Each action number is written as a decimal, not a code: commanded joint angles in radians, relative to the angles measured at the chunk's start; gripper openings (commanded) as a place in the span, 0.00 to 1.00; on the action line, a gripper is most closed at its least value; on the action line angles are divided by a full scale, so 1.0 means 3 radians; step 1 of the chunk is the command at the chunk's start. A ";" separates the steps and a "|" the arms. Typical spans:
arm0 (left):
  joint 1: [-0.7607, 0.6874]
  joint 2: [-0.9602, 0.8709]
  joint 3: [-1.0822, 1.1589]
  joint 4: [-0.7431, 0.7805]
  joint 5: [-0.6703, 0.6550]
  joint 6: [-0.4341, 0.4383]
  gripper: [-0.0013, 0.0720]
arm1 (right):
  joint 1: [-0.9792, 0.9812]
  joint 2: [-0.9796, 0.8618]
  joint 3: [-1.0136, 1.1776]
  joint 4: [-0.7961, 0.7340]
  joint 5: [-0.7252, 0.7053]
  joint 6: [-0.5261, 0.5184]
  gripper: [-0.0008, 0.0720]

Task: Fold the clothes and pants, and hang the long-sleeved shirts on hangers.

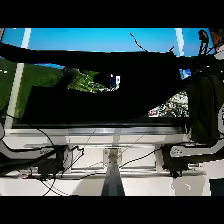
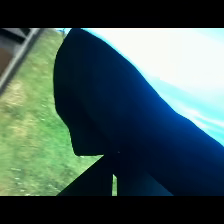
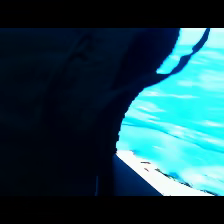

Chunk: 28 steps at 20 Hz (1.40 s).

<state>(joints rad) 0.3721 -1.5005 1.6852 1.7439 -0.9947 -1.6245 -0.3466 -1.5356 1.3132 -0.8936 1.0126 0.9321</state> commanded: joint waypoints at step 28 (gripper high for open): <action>-0.0174 -0.1586 0.0444 -0.0280 -0.0233 -0.0037 0.39 | -0.0027 0.0024 -0.0015 -0.0114 -0.0098 0.0211 0.04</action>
<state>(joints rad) 0.3206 -1.9182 1.8420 1.6119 -0.9901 -1.6356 -0.3542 -1.5284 1.3087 -0.9287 0.9821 0.9947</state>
